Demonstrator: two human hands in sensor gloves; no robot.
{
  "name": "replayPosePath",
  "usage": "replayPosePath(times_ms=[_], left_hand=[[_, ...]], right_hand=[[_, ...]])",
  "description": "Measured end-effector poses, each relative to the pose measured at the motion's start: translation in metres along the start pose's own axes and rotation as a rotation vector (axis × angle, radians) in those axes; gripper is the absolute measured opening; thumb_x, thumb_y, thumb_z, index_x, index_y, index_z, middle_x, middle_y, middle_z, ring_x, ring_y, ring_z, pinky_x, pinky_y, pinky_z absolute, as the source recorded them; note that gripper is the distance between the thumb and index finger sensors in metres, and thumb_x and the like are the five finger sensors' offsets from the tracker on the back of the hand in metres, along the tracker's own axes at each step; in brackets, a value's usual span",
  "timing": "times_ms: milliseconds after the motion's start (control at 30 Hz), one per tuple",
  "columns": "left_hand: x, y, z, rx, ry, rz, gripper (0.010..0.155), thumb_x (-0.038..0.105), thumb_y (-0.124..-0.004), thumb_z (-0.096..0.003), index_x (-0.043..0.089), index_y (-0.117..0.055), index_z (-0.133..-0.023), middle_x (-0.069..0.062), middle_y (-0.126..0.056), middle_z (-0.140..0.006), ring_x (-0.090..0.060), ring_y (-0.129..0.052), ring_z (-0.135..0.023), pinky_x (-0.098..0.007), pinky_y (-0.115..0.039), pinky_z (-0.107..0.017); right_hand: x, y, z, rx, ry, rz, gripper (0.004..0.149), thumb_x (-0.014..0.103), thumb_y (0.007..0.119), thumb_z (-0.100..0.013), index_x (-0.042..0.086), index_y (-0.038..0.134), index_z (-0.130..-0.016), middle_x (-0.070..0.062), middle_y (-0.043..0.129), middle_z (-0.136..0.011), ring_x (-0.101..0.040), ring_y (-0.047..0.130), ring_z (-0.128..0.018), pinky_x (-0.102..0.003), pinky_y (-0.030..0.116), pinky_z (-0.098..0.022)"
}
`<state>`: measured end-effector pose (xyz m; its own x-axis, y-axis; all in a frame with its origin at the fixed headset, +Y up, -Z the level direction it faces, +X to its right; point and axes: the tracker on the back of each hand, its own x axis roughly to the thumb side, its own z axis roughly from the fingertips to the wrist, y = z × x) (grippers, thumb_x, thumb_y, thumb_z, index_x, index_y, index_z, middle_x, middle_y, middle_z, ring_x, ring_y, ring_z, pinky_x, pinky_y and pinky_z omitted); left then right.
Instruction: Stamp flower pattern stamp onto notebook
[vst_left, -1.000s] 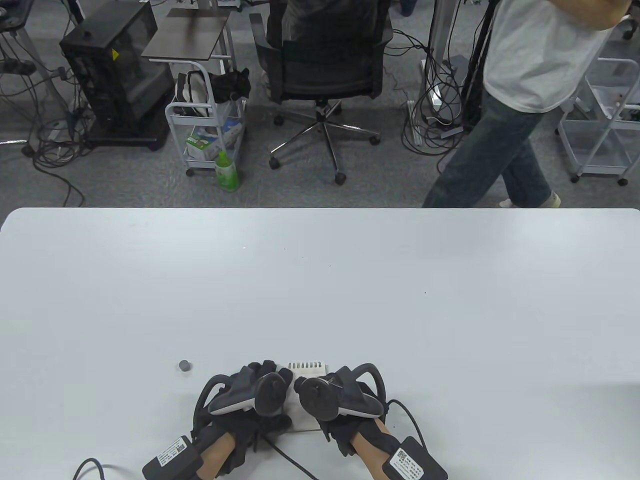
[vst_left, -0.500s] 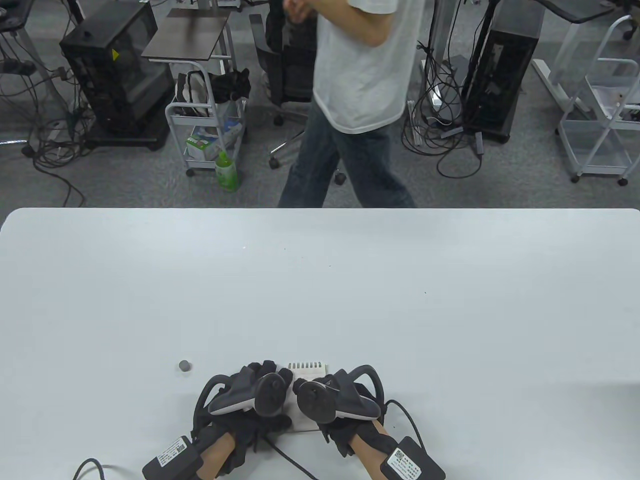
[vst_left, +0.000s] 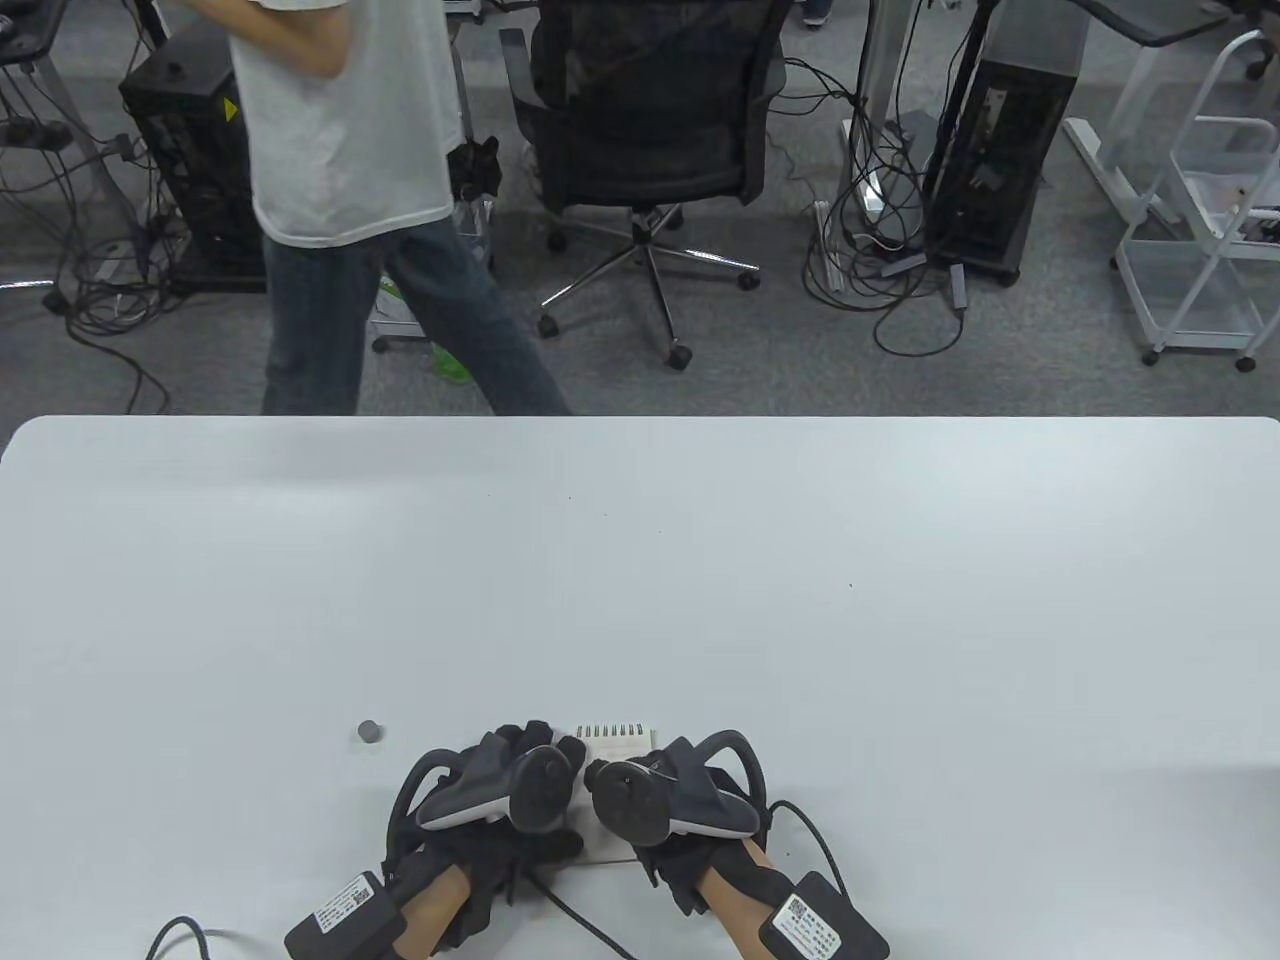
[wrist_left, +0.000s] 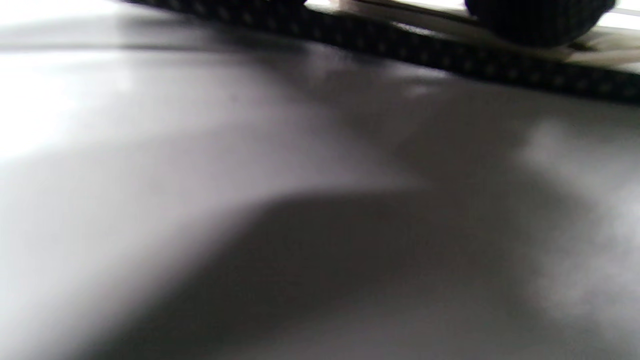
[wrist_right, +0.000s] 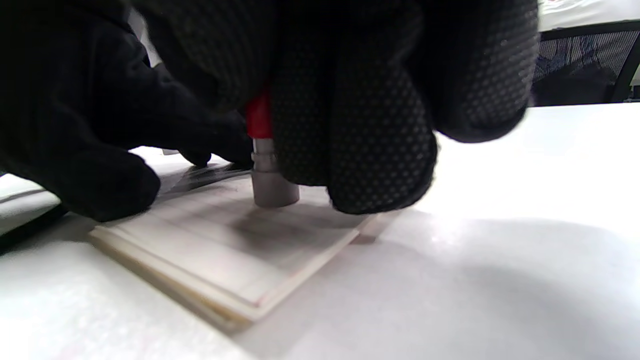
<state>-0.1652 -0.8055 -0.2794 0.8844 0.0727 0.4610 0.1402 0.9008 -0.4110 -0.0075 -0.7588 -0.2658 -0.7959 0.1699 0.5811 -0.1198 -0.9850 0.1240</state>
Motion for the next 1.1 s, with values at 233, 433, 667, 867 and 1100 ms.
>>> replayPosePath(times_ms=[233, 433, 667, 867, 1100], left_hand=[[0.0000, 0.0000, 0.0000, 0.000, 0.000, 0.000, 0.089, 0.065, -0.060, -0.0364, 0.026, -0.023, -0.107, -0.015, -0.018, -0.112, -0.045, -0.025, -0.102, -0.065, -0.037, -0.069], [0.0001, 0.0001, 0.0000, 0.000, 0.001, -0.002, 0.089, 0.065, -0.060, -0.0364, 0.026, -0.023, -0.107, -0.015, -0.018, -0.112, -0.045, -0.026, -0.102, -0.065, -0.037, -0.069], [-0.0001, -0.0001, -0.0001, 0.000, 0.000, -0.001, 0.089, 0.065, -0.060, -0.0364, 0.026, -0.023, -0.107, -0.016, -0.018, -0.112, -0.045, -0.025, -0.102, -0.065, -0.036, -0.069], [-0.0001, -0.0003, -0.0001, -0.001, 0.000, -0.002, 0.089, 0.065, -0.059, -0.0365, 0.025, -0.023, -0.107, -0.015, -0.018, -0.112, -0.045, -0.025, -0.102, -0.065, -0.036, -0.069], [-0.0004, -0.0003, -0.0002, 0.000, -0.001, -0.001, 0.089, 0.065, -0.060, -0.0365, 0.026, -0.023, -0.107, -0.016, -0.018, -0.112, -0.045, -0.025, -0.102, -0.065, -0.036, -0.069]], right_hand=[[0.0035, 0.0010, -0.0020, 0.013, 0.001, 0.024, 0.045, 0.026, 0.082, -0.041, 0.018, 0.081, -0.086, -0.018, 0.094, -0.067, -0.032, 0.107, -0.050, -0.052, 0.084, -0.050], [0.0035, 0.0007, -0.0040, 0.030, 0.014, 0.023, 0.045, 0.026, 0.082, -0.041, 0.019, 0.082, -0.085, -0.018, 0.094, -0.066, -0.031, 0.108, -0.049, -0.051, 0.084, -0.050], [0.0027, 0.0011, -0.0046, 0.040, 0.029, 0.015, 0.045, 0.026, 0.082, -0.040, 0.021, 0.083, -0.085, -0.017, 0.095, -0.066, -0.030, 0.108, -0.050, -0.050, 0.085, -0.050], [0.0041, 0.0014, -0.0046, 0.032, 0.031, 0.024, 0.045, 0.026, 0.083, -0.040, 0.021, 0.083, -0.084, -0.017, 0.095, -0.066, -0.030, 0.108, -0.050, -0.050, 0.085, -0.050], [0.0008, 0.0023, -0.0037, 0.030, 0.034, -0.013, 0.045, 0.026, 0.082, -0.041, 0.021, 0.082, -0.086, -0.017, 0.094, -0.066, -0.031, 0.108, -0.050, -0.050, 0.084, -0.050]])
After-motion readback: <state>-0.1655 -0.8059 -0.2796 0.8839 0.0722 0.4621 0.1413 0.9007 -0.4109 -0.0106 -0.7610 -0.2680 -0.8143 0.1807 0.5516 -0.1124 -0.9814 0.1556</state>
